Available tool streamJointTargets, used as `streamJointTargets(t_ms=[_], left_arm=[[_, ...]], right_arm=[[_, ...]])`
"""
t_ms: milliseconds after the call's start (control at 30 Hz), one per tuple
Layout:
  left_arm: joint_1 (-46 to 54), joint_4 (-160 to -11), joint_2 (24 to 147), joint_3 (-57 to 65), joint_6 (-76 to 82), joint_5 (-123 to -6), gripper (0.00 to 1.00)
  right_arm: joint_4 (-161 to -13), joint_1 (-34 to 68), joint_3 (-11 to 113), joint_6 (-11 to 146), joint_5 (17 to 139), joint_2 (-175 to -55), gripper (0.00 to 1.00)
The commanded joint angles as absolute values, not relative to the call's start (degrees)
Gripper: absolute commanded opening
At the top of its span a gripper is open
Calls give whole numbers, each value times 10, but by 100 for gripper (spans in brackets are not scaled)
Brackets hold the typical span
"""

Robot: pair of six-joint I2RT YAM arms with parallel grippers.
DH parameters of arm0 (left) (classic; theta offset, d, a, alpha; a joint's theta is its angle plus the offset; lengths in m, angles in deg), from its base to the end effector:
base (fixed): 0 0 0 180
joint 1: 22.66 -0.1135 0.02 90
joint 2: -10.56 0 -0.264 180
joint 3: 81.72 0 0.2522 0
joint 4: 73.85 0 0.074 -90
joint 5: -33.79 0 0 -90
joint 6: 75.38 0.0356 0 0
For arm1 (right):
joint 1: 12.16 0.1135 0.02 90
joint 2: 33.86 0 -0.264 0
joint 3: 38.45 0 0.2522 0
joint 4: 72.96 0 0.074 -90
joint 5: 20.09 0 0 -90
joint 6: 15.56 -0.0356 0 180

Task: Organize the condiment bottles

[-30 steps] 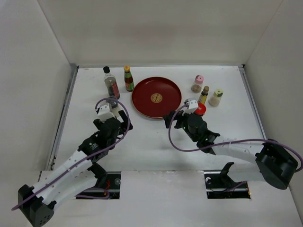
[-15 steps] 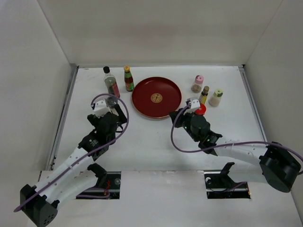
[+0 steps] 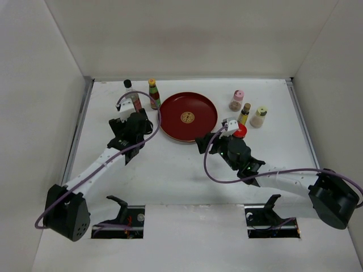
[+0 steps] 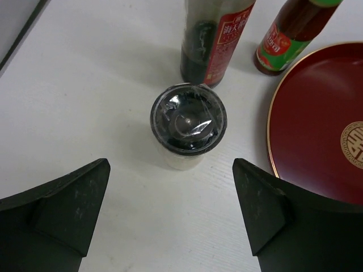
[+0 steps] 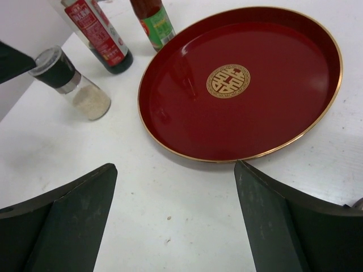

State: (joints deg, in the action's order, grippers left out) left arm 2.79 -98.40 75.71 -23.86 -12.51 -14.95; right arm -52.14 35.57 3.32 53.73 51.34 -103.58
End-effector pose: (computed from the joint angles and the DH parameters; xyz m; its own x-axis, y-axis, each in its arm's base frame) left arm 0.2311 -0.0840 0.2679 -0.3406 -0.2176 -0.9147 -0.3799 0.9217 -0.0778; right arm 0.1821 0.1834 0.2296 -0.2510 0.2223 -0.9421 -0.4278 0.8476 0.3139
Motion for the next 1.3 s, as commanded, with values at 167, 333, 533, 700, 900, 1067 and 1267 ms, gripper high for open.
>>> streamJointTargets(t_ms=[167,333,533,700,900,1067,1267], left_arm=[[-5,-934,852,-169,-106,-173,91],[-27,-922,893,-156,-109,-191,89],[-39,-896,915,-153,-113,-199,68],[-28,-881,870,-167,-110,-174,38],[72,-862,802,-160,-89,-126,37],[120,-830,916,-46,-88,-153,37],[120,-809,1090,132,-67,-206,37]], right_arm=[[-488,362,42,543,527,-1041,93],[-484,362,43,544,530,-1051,94],[-483,362,46,545,531,-1056,94],[-485,362,42,545,531,-1047,94],[-479,346,26,536,534,-1016,95],[-478,318,12,517,534,-999,94],[-477,293,-2,498,534,-978,94]])
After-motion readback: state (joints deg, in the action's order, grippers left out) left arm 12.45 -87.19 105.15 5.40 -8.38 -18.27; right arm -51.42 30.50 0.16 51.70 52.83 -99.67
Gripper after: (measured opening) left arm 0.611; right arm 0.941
